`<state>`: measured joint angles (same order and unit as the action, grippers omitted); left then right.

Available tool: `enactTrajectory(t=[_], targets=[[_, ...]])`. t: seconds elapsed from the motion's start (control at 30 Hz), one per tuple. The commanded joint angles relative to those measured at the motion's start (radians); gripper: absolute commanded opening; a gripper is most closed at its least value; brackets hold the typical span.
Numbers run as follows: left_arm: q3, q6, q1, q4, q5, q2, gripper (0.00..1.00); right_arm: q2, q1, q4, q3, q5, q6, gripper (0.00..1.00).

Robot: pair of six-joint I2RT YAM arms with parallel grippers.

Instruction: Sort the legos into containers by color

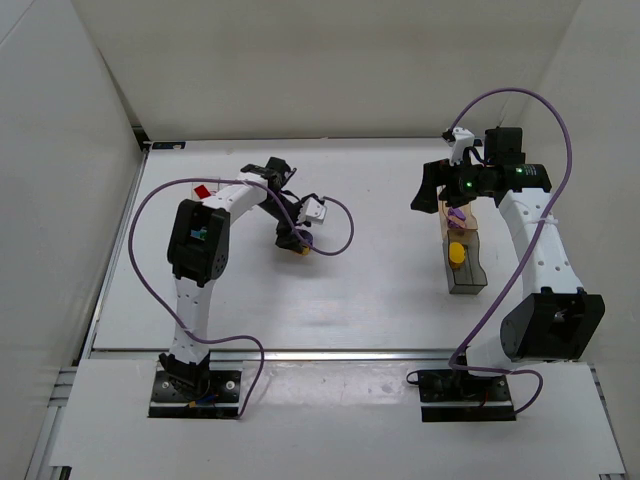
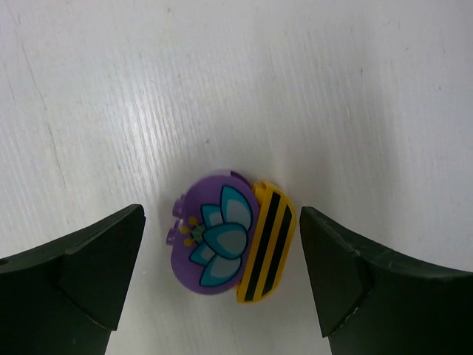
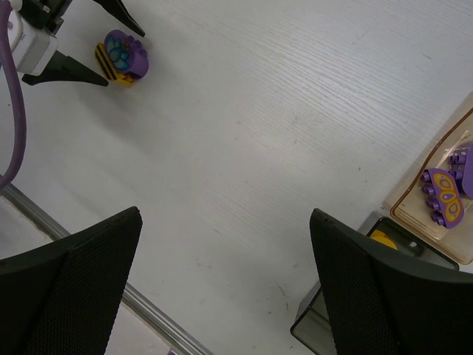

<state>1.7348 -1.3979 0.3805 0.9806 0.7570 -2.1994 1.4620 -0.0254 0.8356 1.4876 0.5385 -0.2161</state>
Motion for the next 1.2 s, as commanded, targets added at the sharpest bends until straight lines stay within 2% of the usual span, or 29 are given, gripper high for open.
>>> enactTrajectory(t=[0.0, 0.17, 0.5, 0.63, 0.67, 0.73, 0.77, 0.8, 0.87, 1.0, 1.03, 1.17], targets=[[0.035, -0.05, -0.029, 0.07, 0.002, 0.038, 0.96, -0.003, 0.005, -0.018, 0.022, 0.02, 0.004, 0.97], [0.006, -0.115, -0.04, 0.095, -0.01, 0.047, 0.96, -0.005, 0.005, -0.018, 0.017, 0.023, 0.004, 0.97], [-0.052, -0.115, -0.019, 0.049, -0.025, 0.052, 0.85, 0.0, 0.005, -0.018, 0.014, 0.021, 0.006, 0.97], [-0.087, -0.104, -0.012, 0.009, -0.042, 0.067, 0.7, 0.0, 0.005, -0.02, 0.007, 0.025, 0.009, 0.96], [-0.098, -0.101, -0.008, -0.008, -0.056, 0.07, 0.6, 0.0, 0.005, -0.021, 0.005, 0.026, 0.012, 0.96], [-0.103, -0.086, -0.008, -0.016, -0.059, 0.076, 0.47, 0.0, 0.005, -0.027, 0.002, 0.035, 0.032, 0.95], [-0.112, -0.064, -0.005, -0.04, -0.065, 0.081, 0.34, 0.0, 0.005, -0.03, 0.0, 0.041, 0.044, 0.95], [-0.115, -0.043, -0.005, -0.052, -0.068, 0.087, 0.27, 0.0, 0.005, -0.039, -0.004, 0.061, 0.066, 0.95], [-0.115, 0.043, -0.009, -0.101, -0.055, 0.113, 0.19, 0.003, 0.005, -0.052, -0.01, 0.096, 0.134, 0.94], [-0.129, 0.273, -0.023, -0.259, -0.001, 0.216, 0.2, 0.02, 0.005, -0.125, -0.039, 0.309, 0.282, 0.92], [-0.145, 0.392, -0.023, -0.304, -0.001, 0.246, 0.2, 0.03, 0.002, -0.141, -0.038, 0.346, 0.308, 0.92], [-0.224, 0.562, -0.002, -0.476, 0.008, 0.445, 0.25, 0.122, -0.013, -0.193, 0.026, 0.497, 0.385, 0.89]])
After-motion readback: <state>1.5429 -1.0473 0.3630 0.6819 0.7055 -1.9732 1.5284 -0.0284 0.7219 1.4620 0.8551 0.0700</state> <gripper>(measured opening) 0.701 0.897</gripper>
